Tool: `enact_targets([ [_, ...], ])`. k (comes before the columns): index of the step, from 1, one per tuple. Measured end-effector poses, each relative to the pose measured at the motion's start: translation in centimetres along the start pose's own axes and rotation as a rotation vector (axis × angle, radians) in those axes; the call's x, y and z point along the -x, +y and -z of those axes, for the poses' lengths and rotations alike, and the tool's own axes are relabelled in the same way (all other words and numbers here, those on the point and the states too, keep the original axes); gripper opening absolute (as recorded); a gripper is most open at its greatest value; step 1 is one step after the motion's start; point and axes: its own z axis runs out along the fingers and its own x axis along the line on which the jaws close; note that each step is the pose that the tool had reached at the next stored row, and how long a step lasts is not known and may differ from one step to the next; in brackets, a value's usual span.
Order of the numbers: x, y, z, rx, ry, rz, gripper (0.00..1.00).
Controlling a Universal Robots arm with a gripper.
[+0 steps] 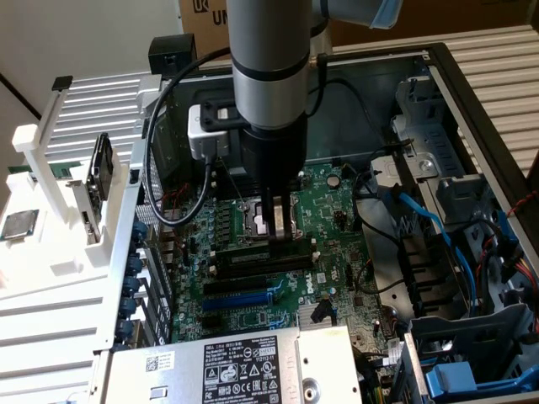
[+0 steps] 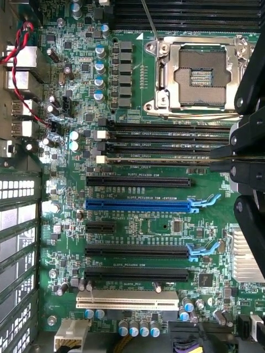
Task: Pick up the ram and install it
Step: 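Insert the ram into the slot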
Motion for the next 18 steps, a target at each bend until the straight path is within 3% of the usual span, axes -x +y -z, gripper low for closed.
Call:
enact_targets([
  [9,0.00,-0.10,0.01,0.0090,0.0002,0.000,0.13],
  [18,0.00,-0.20,-0.03,0.0104,0.0002,0.000,0.13],
])
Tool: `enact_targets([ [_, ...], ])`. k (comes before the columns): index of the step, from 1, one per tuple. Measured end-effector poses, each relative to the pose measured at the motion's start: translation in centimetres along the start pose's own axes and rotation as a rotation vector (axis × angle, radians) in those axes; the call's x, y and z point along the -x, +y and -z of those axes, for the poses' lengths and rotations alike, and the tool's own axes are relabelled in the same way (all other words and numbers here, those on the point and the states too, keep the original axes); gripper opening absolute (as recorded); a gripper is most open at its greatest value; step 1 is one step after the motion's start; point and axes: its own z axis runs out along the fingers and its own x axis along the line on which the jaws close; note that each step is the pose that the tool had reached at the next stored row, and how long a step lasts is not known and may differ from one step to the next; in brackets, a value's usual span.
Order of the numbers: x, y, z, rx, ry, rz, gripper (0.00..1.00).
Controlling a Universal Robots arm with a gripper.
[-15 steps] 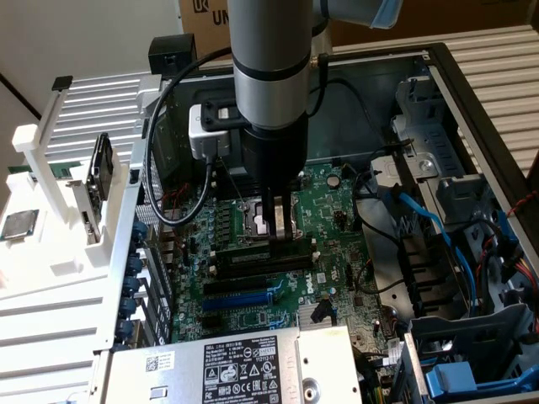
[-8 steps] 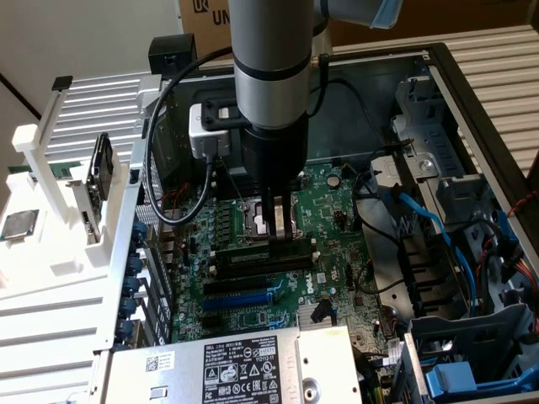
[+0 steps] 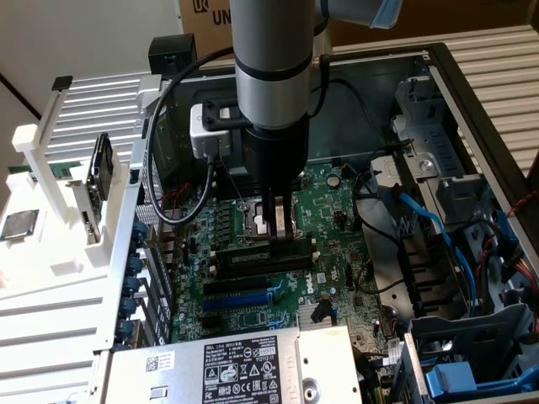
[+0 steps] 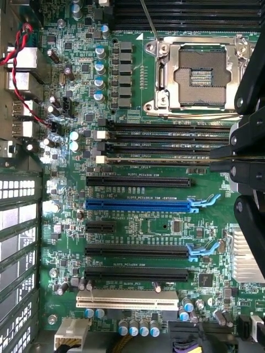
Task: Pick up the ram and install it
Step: 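Insert the ram into the slot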
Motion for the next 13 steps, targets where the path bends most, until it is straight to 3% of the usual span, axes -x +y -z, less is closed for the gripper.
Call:
enact_targets([
  [13,-0.01,0.00,-0.24,0.0001,0.0000,0.000,0.13],
])
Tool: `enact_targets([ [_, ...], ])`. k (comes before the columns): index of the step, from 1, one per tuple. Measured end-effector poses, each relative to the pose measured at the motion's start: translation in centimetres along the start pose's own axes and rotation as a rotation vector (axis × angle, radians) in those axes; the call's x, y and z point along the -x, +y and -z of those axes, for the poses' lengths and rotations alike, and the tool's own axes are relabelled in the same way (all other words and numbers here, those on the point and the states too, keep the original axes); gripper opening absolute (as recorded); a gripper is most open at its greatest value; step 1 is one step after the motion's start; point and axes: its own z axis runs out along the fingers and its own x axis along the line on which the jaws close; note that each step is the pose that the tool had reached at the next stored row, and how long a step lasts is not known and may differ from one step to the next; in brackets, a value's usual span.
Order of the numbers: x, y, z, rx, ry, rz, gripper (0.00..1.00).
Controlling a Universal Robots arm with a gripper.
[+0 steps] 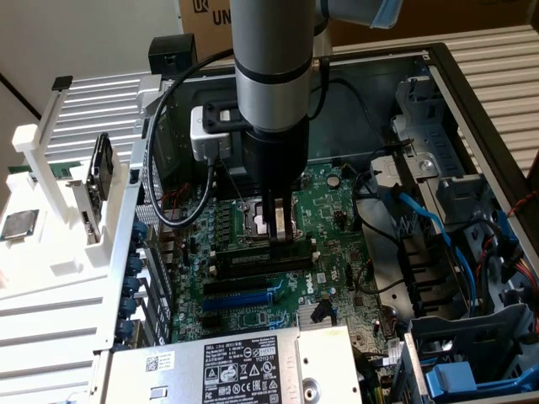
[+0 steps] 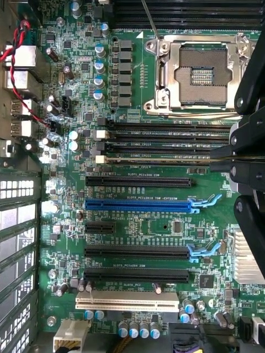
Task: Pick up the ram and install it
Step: 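Insert the ram into the slot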
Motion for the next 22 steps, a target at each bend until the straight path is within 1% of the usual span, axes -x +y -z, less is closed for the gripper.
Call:
enact_targets([
  [8,0.00,0.07,-0.05,0.0000,0.0000,0.000,0.13],
  [22,-0.01,0.06,-0.53,-0.0001,-0.0001,0.000,0.13],
])
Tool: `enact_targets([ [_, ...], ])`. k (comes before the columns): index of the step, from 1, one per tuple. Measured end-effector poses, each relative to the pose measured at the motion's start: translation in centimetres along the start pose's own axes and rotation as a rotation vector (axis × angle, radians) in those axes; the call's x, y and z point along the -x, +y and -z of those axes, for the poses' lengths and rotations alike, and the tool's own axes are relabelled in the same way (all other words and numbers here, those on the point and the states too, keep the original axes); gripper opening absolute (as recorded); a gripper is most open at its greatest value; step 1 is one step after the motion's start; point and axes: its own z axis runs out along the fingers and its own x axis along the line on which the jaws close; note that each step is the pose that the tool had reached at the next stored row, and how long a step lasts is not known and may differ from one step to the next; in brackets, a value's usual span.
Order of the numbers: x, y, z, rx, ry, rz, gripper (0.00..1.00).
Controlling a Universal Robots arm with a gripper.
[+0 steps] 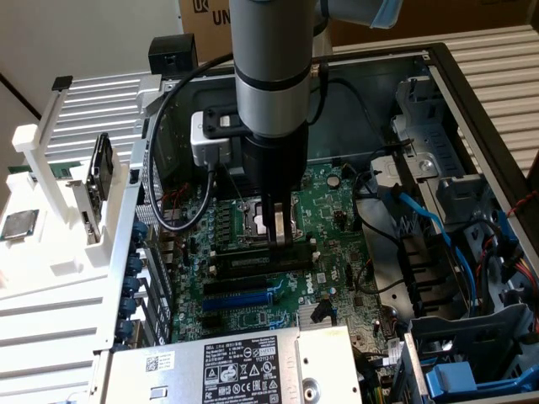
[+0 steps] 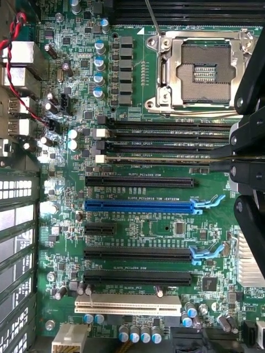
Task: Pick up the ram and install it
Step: 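Insert the ram into the slot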
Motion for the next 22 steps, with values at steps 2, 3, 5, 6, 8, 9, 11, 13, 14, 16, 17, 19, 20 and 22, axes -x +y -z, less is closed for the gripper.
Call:
enact_targets([
  [2,0.00,0.00,-0.08,0.0000,0.0000,0.000,0.13],
  [3,0.00,0.00,-0.12,0.0000,0.0000,0.000,0.13],
  [5,-0.01,0.00,-0.20,0.0001,0.0001,0.000,0.13],
  [6,-0.01,0.00,-0.23,0.0001,0.0002,0.000,0.13],
  [8,-0.01,-0.01,-0.26,0.0002,0.0002,0.000,0.13],
  [9,-0.01,-0.01,-0.26,0.0001,0.0002,0.000,0.13],
  [11,0.00,-0.01,-0.27,0.0001,0.0001,0.000,0.13],
  [13,0.00,0.00,-0.27,0.0001,0.0001,0.000,0.13],
  [14,0.00,-0.01,-0.27,0.0000,0.0001,0.000,0.13],
  [16,-0.01,-0.01,-0.27,0.0001,0.0001,0.000,0.13],
  [17,0.00,-0.01,-0.27,0.0000,0.0000,0.000,0.13],
  [19,0.00,-0.01,-0.27,-0.0001,0.0001,0.000,0.14],
  [20,0.00,-0.01,-0.27,-0.0001,0.0000,0.000,0.14],
  [22,0.00,-0.01,-0.27,0.0000,0.0000,0.000,0.21],
])
